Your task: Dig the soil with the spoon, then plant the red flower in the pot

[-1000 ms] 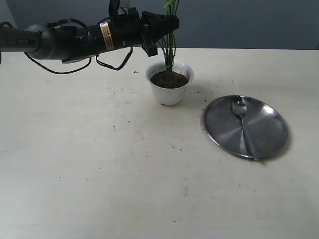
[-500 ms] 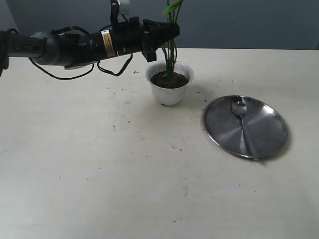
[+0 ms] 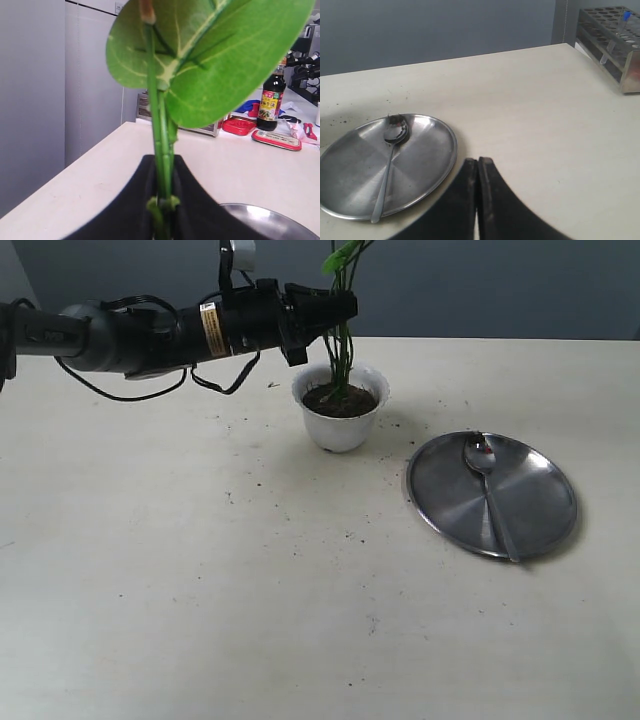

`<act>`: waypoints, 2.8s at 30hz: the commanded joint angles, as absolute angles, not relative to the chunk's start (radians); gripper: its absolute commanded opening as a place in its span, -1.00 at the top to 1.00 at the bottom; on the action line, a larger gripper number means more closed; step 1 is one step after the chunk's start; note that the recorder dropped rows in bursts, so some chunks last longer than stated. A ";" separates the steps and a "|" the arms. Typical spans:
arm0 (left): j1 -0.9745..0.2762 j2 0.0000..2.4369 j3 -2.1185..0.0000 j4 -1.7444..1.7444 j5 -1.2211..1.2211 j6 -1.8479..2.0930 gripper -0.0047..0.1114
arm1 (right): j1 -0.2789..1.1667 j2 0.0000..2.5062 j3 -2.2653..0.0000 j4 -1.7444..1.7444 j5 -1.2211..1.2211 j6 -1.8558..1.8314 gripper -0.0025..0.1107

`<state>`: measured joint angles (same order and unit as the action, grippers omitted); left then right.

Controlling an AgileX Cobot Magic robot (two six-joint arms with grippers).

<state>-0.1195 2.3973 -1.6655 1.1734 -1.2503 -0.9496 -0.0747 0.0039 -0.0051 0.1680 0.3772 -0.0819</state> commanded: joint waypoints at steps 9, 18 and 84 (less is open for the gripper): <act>-0.120 2.420 -1.658 1.324 -1.122 -0.986 0.91 | -0.079 0.000 0.000 0.167 0.364 -0.087 0.97; -0.120 2.464 -1.650 1.333 -1.121 -1.008 0.91 | -0.079 0.000 0.000 0.167 0.364 -0.087 0.97; -0.110 2.557 -1.623 1.375 -1.092 -1.034 0.91 | -0.079 0.000 0.000 0.166 0.362 -0.087 0.97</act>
